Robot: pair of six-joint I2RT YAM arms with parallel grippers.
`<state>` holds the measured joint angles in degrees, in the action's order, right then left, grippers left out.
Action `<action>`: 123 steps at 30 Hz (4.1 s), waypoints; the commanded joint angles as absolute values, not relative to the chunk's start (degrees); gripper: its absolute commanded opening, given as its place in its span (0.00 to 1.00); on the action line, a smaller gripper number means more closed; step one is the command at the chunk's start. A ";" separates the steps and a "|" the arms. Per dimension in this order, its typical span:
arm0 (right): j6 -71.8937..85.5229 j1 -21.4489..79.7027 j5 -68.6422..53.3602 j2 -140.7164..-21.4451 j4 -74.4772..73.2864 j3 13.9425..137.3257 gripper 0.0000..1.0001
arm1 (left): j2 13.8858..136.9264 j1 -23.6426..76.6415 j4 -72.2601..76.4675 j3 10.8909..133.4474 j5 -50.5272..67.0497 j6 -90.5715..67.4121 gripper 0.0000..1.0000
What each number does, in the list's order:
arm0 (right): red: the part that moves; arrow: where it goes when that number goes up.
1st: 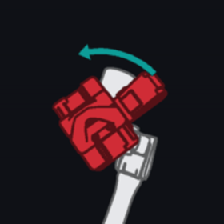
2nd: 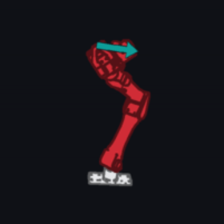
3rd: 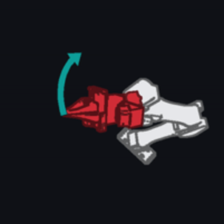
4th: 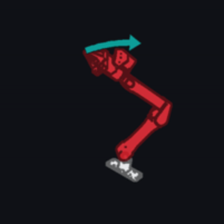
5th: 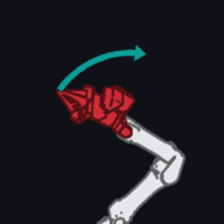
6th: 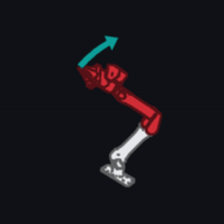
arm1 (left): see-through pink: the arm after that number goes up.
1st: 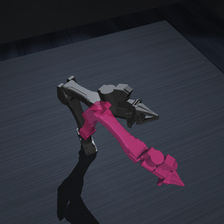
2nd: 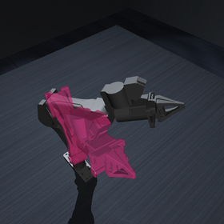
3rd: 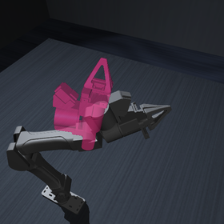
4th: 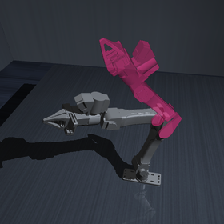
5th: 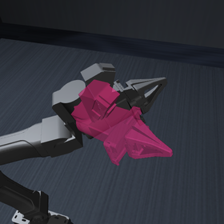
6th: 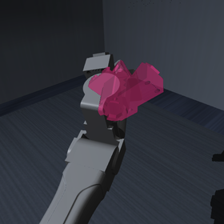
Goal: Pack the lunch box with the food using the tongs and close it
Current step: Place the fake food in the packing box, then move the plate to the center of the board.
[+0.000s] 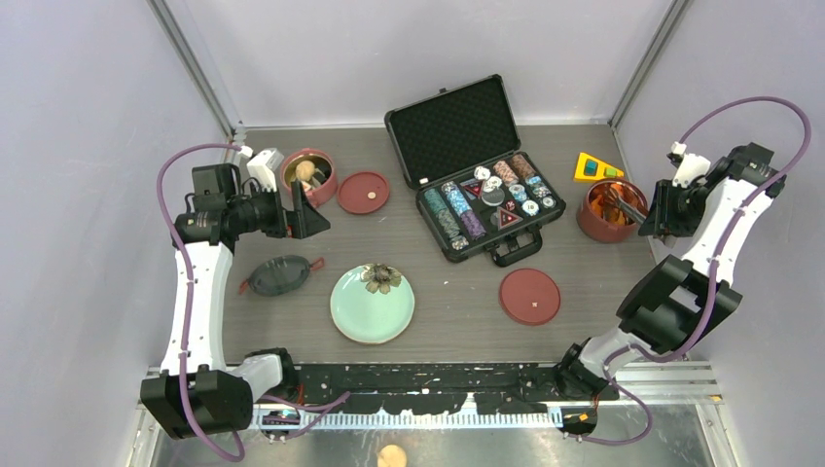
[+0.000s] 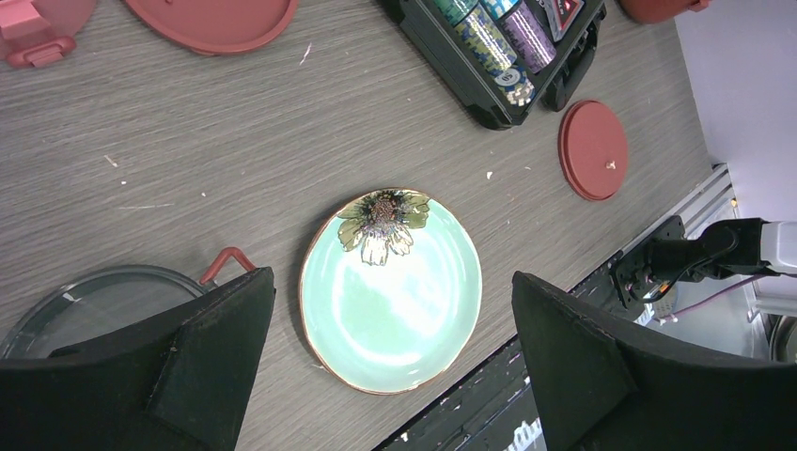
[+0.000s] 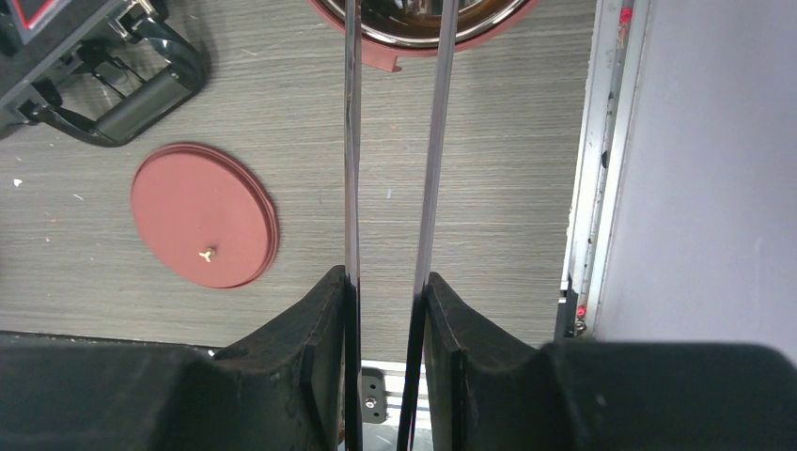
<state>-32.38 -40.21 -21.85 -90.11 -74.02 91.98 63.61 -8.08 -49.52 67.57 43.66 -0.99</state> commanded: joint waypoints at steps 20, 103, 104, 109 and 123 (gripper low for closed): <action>-34.29 -40.22 -21.62 -89.49 -73.74 94.76 0.41 | 62.41 -8.58 -47.29 67.50 45.44 -0.26 1.00; -18.25 55.19 -18.37 -93.27 -23.61 59.37 0.24 | 67.93 -13.44 -56.23 74.08 45.69 5.28 1.00; -18.57 55.19 -18.62 -93.90 -23.49 59.49 0.25 | 67.94 -13.37 -56.79 74.09 45.35 5.98 1.00; -21.21 55.19 -18.44 -97.42 -22.03 60.03 0.29 | 67.43 -13.43 -56.70 74.06 43.64 6.30 1.00; -29.93 55.19 -16.41 -101.60 -22.82 63.09 0.33 | 67.41 -13.41 -54.90 74.75 42.56 3.93 1.00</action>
<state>-25.89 55.13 -17.87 -99.22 -23.53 60.03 67.92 -13.15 -56.40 72.23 42.65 4.71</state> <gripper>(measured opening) 0.331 0.996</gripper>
